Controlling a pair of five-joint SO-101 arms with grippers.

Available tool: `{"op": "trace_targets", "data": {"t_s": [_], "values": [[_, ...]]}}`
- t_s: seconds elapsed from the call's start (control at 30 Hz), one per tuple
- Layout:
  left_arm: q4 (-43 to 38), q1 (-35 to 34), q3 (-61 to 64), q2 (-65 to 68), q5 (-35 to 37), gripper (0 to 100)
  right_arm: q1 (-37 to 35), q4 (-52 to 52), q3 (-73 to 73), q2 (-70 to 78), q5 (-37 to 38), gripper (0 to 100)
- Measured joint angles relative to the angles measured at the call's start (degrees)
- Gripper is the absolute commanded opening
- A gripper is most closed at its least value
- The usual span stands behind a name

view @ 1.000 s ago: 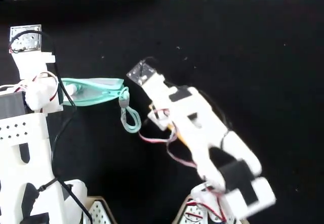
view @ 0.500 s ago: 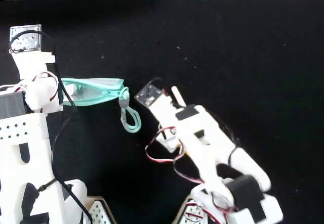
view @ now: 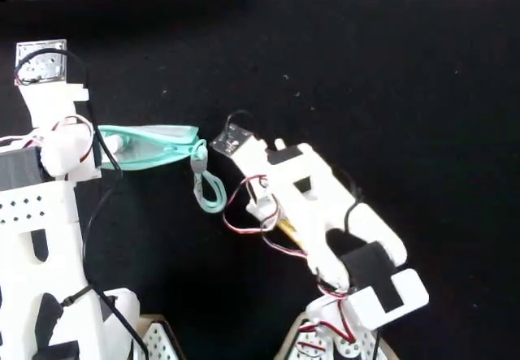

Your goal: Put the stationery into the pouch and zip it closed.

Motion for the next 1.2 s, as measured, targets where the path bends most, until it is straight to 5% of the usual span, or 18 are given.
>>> {"op": "trace_targets", "data": {"t_s": [0.17, 0.43, 0.63, 0.93, 1.2], "values": [[0.00, 0.00, 0.00, 0.00, 0.00, 3, -0.70, 0.26, 5.54, -13.10, -0.09, 1.2], [0.00, 0.00, 0.00, 0.00, 0.00, 3, -1.05, 5.19, 7.56, -56.09, 0.09, 1.2], [0.00, 0.00, 0.00, 0.00, 0.00, 3, -4.84, -5.27, 6.51, -82.29, -7.30, 1.4], [0.00, 0.00, 0.00, 0.00, 0.00, 3, -24.44, -33.58, 13.98, -81.67, -6.51, 1.3], [0.00, 0.00, 0.00, 0.00, 0.00, 3, -27.60, -51.34, 14.15, -70.68, -5.71, 1.3]]}}
